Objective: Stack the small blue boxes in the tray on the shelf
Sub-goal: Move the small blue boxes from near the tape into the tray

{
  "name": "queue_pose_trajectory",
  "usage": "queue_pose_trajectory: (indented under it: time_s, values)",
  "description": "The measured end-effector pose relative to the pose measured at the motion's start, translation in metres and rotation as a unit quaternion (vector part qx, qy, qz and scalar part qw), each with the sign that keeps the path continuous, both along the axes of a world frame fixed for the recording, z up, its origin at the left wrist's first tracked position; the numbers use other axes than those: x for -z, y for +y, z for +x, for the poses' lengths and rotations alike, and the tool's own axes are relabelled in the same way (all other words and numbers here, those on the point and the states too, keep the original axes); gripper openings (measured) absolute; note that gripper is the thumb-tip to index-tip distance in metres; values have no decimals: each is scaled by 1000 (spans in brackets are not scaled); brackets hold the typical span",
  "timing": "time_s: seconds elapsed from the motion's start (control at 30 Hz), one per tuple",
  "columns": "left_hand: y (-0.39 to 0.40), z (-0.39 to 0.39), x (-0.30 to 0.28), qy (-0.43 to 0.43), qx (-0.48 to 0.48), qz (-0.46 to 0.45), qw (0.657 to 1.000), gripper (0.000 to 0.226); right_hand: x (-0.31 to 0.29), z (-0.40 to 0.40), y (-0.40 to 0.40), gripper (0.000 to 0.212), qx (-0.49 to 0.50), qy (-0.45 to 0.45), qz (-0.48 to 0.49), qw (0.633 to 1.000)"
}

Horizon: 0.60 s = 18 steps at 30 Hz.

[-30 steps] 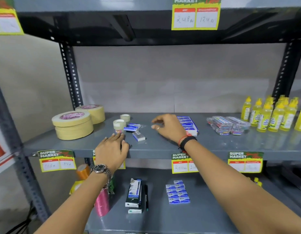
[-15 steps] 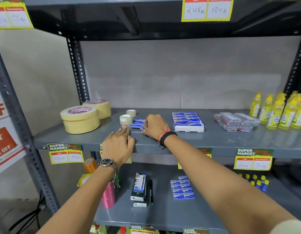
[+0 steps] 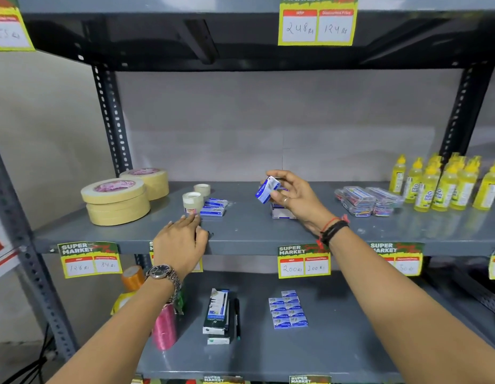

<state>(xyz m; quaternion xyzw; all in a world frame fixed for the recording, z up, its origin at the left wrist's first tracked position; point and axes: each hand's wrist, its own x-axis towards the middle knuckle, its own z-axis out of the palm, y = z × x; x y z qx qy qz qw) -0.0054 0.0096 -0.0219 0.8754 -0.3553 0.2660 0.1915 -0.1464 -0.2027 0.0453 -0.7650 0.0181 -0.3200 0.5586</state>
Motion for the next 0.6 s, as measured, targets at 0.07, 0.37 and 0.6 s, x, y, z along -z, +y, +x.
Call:
queue_pose_trajectory:
  time_s: [0.07, 0.37, 0.6]
  values:
    - [-1, -1, -1, -1, 1, -2, 1000, 64, 3, -6, -8, 39, 5, 3, 8, 1000]
    - [0, -5, -4, 0, 4, 1, 1000, 64, 1, -31, -40, 40, 184, -5, 21, 983]
    - [1, -6, -4, -1, 5, -4, 1000, 60, -5, -35, -54, 26, 327, 92, -272, 901]
